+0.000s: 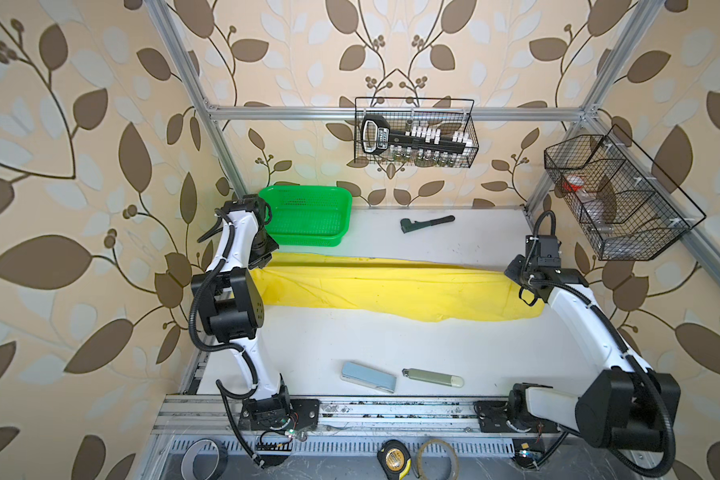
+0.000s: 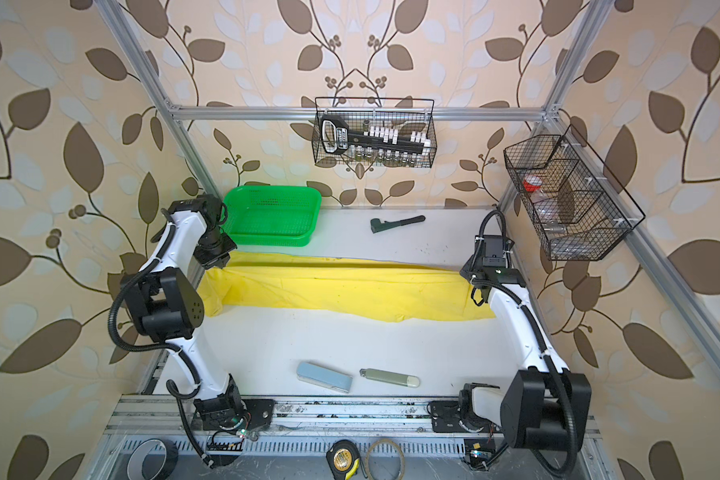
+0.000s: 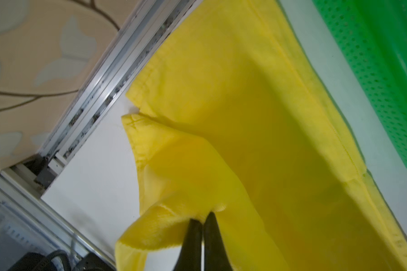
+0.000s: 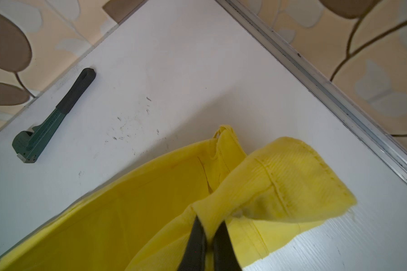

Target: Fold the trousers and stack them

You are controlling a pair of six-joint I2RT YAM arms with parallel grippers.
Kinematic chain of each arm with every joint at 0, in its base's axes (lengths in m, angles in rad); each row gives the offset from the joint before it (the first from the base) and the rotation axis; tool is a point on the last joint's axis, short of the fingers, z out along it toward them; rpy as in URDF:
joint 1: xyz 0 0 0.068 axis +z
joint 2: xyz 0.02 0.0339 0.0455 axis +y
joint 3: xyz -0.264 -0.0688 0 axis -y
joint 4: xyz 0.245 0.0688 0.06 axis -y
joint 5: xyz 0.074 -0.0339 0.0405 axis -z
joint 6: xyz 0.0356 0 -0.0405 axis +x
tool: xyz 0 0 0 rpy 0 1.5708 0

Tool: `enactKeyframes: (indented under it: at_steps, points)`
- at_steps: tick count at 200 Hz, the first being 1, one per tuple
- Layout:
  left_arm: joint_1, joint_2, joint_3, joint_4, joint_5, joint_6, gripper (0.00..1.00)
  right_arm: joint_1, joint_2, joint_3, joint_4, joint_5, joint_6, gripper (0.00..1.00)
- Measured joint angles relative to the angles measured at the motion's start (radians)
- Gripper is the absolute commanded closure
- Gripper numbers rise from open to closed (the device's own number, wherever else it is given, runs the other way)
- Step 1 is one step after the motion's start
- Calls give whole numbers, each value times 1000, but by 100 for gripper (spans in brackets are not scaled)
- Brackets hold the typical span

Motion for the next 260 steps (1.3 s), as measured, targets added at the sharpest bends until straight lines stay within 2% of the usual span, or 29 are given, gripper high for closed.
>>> enactKeyframes:
  at_steps: [25,75,139,177,204,223,235,260]
  points:
    - [-19,95,109,-26,-23,20,100,1,83,24,39,0,-11,99]
    - [-26,121,121,-44,-45,53,100,3,192,62,100,-1,-52,97]
    - [-27,266,156,-30,-76,71,100,32,457,232,152,2,-101,92]
    - [-28,318,233,-26,-96,81,100,47,577,299,187,6,-115,87]
    - [-28,320,246,-5,-101,92,92,48,651,334,217,2,-130,80]
    - [-27,320,246,13,-112,96,74,47,678,342,236,-3,-138,75]
    - [-23,320,247,34,-127,95,61,41,688,350,243,-6,-146,66]
    - [-12,320,248,64,-142,105,46,30,689,371,249,-20,-158,52]
